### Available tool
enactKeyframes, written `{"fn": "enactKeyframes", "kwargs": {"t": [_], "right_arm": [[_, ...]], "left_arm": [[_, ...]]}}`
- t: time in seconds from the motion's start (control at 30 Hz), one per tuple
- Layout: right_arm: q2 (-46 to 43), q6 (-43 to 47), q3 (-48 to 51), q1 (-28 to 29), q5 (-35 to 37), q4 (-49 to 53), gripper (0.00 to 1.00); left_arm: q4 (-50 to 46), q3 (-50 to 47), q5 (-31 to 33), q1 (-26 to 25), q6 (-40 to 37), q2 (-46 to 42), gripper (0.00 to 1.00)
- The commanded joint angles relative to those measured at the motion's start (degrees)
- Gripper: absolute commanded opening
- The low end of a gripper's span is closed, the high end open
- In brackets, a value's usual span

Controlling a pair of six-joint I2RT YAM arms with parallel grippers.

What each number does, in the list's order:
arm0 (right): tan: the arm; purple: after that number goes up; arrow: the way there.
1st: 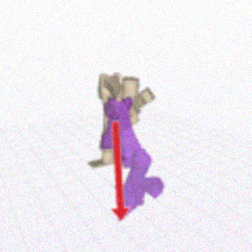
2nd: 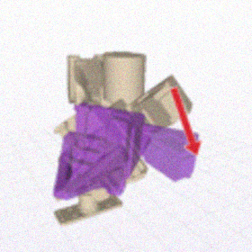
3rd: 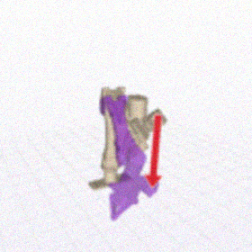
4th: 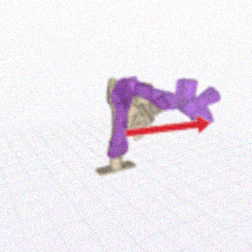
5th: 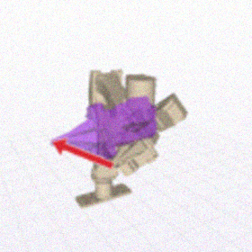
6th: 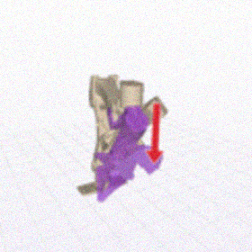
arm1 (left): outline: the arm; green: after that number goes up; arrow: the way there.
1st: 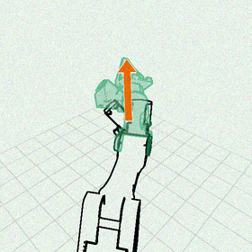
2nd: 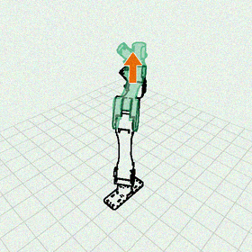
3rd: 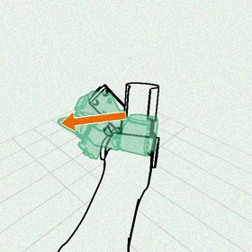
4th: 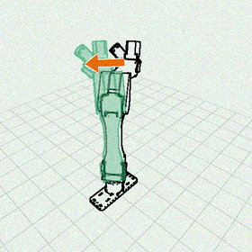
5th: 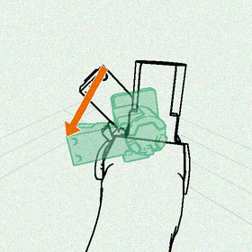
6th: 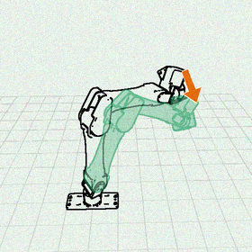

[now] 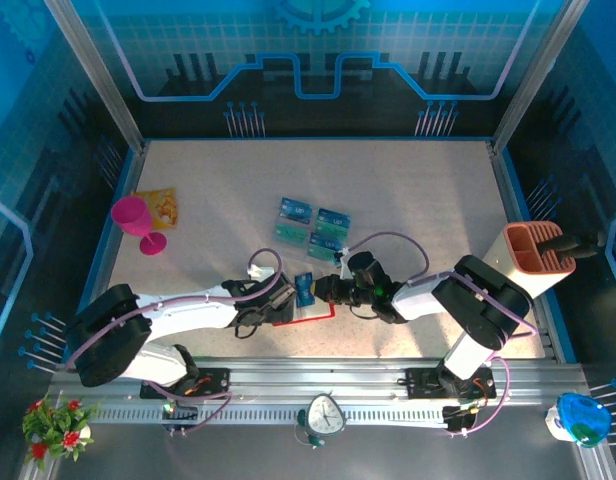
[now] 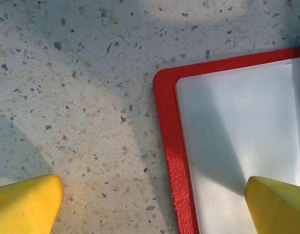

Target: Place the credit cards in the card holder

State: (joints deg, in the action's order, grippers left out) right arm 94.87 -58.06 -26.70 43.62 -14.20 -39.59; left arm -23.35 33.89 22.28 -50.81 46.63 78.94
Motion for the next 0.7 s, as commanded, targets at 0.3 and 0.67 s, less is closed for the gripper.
{"fn": "enactKeyframes", "kwargs": {"t": [0.3, 0.67], "right_arm": [[1.5, 0.7, 0.3, 2.0, -0.1, -1.0, 0.00], [0.1, 0.4, 3.2, 2.1, 0.3, -0.8, 0.00]], "left_arm": [[-3.3, -2.2, 1.4, -0.1, 0.8, -0.2, 0.97], [-3.3, -2.1, 1.6, -0.1, 0.7, -0.2, 0.97]]}}
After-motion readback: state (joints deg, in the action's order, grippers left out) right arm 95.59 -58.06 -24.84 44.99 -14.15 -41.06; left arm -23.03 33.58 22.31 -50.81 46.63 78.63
